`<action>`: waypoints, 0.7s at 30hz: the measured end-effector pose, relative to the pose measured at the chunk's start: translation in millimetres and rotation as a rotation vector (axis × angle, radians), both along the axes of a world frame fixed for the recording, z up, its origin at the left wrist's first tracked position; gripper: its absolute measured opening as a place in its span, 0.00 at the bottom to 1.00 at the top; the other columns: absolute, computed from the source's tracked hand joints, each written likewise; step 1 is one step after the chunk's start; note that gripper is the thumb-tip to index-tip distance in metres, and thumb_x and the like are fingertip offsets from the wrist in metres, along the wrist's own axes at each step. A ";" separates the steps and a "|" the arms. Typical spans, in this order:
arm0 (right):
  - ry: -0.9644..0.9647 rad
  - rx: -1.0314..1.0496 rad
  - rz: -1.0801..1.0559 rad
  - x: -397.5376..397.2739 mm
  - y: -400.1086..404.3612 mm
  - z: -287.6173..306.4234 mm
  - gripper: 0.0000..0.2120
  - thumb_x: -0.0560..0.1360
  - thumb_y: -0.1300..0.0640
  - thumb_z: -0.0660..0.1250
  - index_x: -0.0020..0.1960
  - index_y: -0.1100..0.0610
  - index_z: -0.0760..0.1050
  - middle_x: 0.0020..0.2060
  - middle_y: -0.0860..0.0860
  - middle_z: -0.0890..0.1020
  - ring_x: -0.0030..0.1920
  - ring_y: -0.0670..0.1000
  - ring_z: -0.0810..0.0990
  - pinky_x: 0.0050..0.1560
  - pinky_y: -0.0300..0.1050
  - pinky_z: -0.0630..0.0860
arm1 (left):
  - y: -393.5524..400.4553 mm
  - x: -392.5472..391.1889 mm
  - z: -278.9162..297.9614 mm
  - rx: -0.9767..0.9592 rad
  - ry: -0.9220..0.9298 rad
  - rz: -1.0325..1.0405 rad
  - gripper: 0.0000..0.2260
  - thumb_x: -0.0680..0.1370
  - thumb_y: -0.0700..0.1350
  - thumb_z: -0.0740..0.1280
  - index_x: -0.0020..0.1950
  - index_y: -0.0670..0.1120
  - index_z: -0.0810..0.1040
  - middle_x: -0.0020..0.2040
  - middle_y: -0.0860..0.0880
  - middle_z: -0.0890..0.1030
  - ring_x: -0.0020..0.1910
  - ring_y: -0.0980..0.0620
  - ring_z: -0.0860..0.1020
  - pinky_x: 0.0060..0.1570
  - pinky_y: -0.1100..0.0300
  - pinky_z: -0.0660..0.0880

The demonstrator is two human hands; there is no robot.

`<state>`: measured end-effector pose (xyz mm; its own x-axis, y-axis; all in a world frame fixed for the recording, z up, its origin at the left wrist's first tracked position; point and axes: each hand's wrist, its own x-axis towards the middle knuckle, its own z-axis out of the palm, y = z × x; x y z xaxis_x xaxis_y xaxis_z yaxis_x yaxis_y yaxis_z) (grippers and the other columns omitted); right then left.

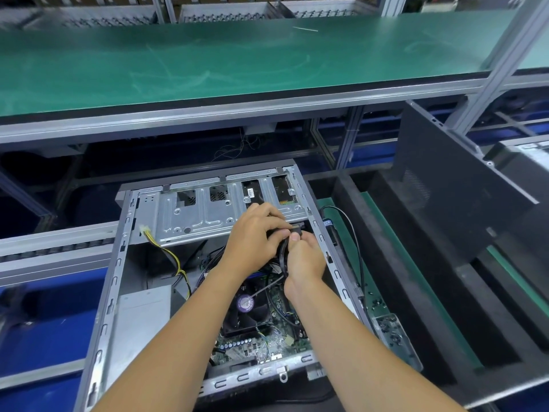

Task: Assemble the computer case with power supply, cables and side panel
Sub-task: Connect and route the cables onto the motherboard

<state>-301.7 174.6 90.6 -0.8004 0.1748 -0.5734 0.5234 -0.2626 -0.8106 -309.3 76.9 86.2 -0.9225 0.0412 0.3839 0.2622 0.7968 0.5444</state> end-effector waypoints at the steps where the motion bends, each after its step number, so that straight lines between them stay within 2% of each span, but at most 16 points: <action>1: 0.003 0.004 0.008 0.4 -0.1 -0.6 0.12 0.82 0.58 0.62 0.43 0.48 0.77 0.44 0.45 0.79 0.44 0.42 0.74 0.39 0.37 0.68 | -0.2 -0.1 0.0 -0.002 -0.003 -0.001 0.03 0.75 0.43 0.72 0.46 0.47 0.85 0.46 0.55 0.78 0.45 0.52 0.73 0.44 0.60 0.70; 4: 0.002 -0.015 -0.006 0.6 -0.8 -0.7 0.09 0.82 0.58 0.62 0.50 0.49 0.80 0.48 0.47 0.81 0.47 0.44 0.76 0.44 0.39 0.70 | -0.7 -0.2 0.1 -0.011 -0.010 -0.005 0.03 0.75 0.44 0.72 0.47 0.48 0.85 0.46 0.55 0.78 0.45 0.52 0.73 0.44 0.59 0.71; 8: -0.025 -0.054 -0.049 -1.2 -1.5 -1.8 0.08 0.82 0.58 0.62 0.54 0.52 0.80 0.49 0.48 0.81 0.46 0.45 0.76 0.41 0.38 0.70 | -1.4 -0.8 -0.7 -0.016 0.000 -0.008 0.03 0.75 0.44 0.72 0.46 0.48 0.85 0.46 0.55 0.78 0.45 0.52 0.72 0.42 0.61 0.69; 11: -0.021 -0.092 -0.058 -1.5 -1.8 -2.8 0.08 0.82 0.60 0.62 0.50 0.54 0.79 0.45 0.49 0.80 0.45 0.47 0.76 0.43 0.39 0.71 | -0.9 -0.6 -1.4 -0.016 0.002 0.000 0.03 0.75 0.44 0.72 0.46 0.48 0.85 0.46 0.55 0.78 0.44 0.53 0.72 0.42 0.64 0.68; 15: -0.032 -0.158 -0.082 -0.9 -2.4 -1.9 0.09 0.82 0.62 0.62 0.57 0.56 0.80 0.55 0.53 0.81 0.57 0.52 0.77 0.60 0.48 0.74 | -1.1 -0.9 -1.4 0.007 -0.008 0.004 0.02 0.74 0.44 0.72 0.45 0.48 0.85 0.46 0.57 0.78 0.44 0.53 0.72 0.42 0.66 0.67; 17: -0.043 -0.164 -0.086 -1.1 -2.8 -2.5 0.08 0.82 0.61 0.63 0.52 0.54 0.80 0.56 0.55 0.82 0.59 0.54 0.78 0.65 0.53 0.74 | -2.7 -1.3 -1.5 0.015 -0.013 -0.003 0.02 0.74 0.44 0.72 0.44 0.48 0.85 0.46 0.57 0.78 0.44 0.53 0.72 0.42 0.65 0.67; 19: -0.050 -0.166 -0.080 -1.7 -3.9 -1.4 0.09 0.82 0.61 0.63 0.46 0.53 0.79 0.53 0.55 0.82 0.57 0.55 0.78 0.65 0.55 0.74 | -3.8 -1.9 -1.8 0.023 -0.014 -0.005 0.02 0.74 0.44 0.72 0.44 0.48 0.85 0.46 0.57 0.78 0.45 0.53 0.72 0.42 0.64 0.68; 21: -0.047 -0.183 -0.094 -1.5 -4.1 -2.3 0.09 0.82 0.61 0.62 0.45 0.53 0.78 0.51 0.56 0.82 0.56 0.56 0.79 0.65 0.56 0.75 | -4.0 -2.3 -2.7 0.021 -0.016 -0.009 0.02 0.74 0.44 0.72 0.44 0.48 0.85 0.46 0.57 0.78 0.45 0.53 0.72 0.43 0.62 0.70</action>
<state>-303.2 170.5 88.2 -0.7568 0.1365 -0.6392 0.5261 -0.4529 -0.7197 -311.6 72.9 83.5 -0.9280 0.0414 0.3703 0.2605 0.7828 0.5651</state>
